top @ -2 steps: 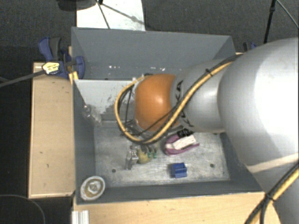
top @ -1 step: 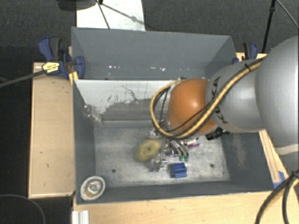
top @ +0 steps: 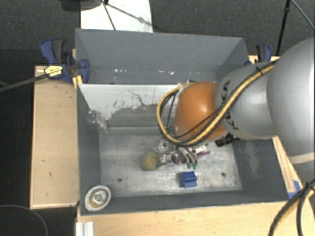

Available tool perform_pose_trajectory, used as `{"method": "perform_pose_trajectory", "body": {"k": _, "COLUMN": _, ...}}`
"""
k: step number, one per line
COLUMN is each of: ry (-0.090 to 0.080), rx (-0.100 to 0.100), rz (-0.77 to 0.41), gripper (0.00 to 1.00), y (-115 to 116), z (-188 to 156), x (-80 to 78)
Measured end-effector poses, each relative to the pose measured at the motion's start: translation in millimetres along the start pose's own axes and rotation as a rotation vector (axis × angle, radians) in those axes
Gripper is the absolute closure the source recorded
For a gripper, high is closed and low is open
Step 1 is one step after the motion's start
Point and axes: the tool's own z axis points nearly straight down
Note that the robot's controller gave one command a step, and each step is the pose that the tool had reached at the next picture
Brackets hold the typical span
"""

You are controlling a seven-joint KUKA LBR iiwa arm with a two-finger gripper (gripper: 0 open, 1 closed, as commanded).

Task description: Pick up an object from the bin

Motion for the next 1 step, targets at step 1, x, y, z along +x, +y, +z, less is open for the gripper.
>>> {"method": "perform_pose_trajectory", "body": {"k": 1, "ry": 0.009, "rx": 0.001, "rz": -0.278, "gripper": 1.0, "y": 16.9, "z": -153.8, "x": 0.8}}
